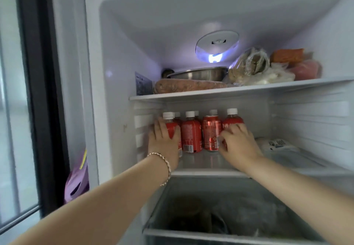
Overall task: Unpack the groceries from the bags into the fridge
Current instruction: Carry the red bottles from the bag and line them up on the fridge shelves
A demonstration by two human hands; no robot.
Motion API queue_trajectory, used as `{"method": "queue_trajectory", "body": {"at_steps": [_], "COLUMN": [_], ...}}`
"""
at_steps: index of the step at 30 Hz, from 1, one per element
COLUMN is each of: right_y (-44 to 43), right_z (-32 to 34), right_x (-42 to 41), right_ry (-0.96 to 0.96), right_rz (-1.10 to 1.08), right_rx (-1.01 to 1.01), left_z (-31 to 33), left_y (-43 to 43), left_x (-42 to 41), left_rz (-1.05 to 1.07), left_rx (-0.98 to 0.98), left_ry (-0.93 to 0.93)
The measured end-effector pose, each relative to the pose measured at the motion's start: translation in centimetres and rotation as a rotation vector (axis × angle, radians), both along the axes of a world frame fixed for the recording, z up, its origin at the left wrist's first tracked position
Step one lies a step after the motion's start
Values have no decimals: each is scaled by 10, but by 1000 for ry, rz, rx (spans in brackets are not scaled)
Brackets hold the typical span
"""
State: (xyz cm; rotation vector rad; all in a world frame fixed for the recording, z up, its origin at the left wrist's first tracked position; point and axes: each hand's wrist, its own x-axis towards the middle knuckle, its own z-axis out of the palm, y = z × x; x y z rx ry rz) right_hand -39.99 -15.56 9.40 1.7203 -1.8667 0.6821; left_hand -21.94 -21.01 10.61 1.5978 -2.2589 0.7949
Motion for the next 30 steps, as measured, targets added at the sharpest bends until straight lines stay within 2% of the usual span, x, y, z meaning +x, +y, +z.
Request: {"method": "queue_trajectory", "body": {"at_steps": [3,6,10,14,17,20,24,27,30], "right_y": [22,46,81,127,170,218,303,392,522], "right_z": [-1,1,-4,-20,-35,-53,-81,-104,-137], "right_x": [12,28,60,116,174,227,299,348,403], "right_ry": [13,-91,-104,-57,26,129,262,364,502], "right_rz": [130,273,351,574,719,870,1118,1314,1514], "right_rx": [98,127,262,424,540,570,612,597,612], "left_z": [1,-2,-17,-32,-53,-75,-114,-147,-185], "left_y": [47,97,153,220,279,346,463,585,745], "left_x": [12,24,44,90,138,179,233,263,281], "left_rz": [-125,-139,57,230,432,664,887,1078,1304], "left_rx": [4,65,311,493,474,450,431,394,393], "left_ry": [-52,87,119,204,249,231,330,533,689]}}
